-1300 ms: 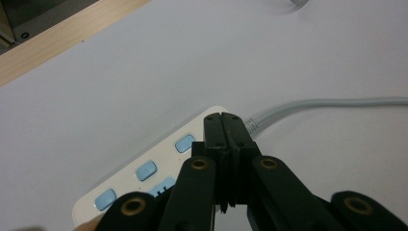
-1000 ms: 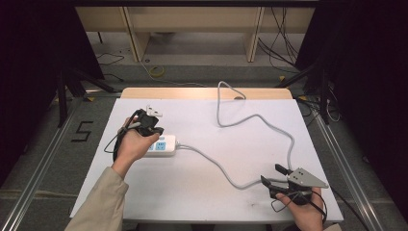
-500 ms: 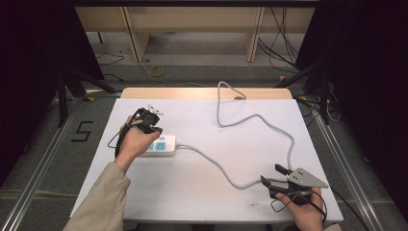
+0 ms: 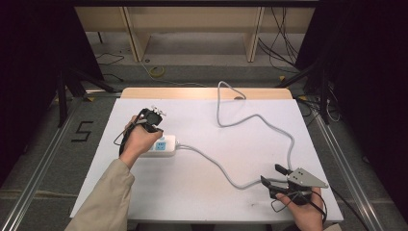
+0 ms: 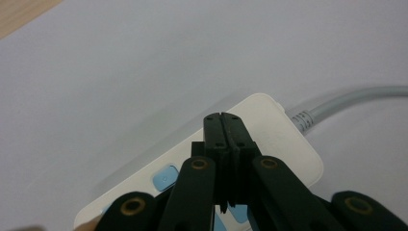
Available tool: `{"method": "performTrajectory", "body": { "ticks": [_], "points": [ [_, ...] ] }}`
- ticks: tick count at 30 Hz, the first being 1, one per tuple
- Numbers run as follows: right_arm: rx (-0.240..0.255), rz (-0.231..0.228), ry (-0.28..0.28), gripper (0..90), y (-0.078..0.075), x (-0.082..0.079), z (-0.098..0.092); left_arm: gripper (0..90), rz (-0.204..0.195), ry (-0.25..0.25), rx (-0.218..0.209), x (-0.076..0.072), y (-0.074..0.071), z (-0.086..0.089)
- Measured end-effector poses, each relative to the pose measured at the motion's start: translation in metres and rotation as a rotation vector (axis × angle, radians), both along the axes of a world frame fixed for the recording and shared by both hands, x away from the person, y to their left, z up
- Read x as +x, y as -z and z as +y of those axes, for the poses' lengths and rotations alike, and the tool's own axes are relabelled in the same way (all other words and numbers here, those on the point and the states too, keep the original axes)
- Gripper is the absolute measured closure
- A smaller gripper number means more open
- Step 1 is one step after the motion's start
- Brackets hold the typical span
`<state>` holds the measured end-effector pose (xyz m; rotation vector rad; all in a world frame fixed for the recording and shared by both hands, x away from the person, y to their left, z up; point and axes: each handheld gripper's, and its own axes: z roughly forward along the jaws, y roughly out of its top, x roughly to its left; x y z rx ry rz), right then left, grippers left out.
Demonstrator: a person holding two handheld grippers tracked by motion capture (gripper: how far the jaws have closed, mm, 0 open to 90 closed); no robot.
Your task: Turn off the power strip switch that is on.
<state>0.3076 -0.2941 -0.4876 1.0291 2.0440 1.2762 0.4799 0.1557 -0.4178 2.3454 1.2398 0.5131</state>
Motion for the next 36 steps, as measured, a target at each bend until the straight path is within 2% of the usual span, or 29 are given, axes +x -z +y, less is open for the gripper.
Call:
{"method": "performTrajectory", "body": {
  "ticks": [20,36],
  "points": [
    [0.000,0.001,-0.001,30.6,0.000,0.000,0.000,89.2,0.063,-0.018,0.022,0.016,0.019,-0.004],
    [0.001,-0.002,-0.002,30.6,0.000,0.000,0.000,89.3,0.089,-0.022,0.035,0.020,0.023,-0.006]
  ]
}}
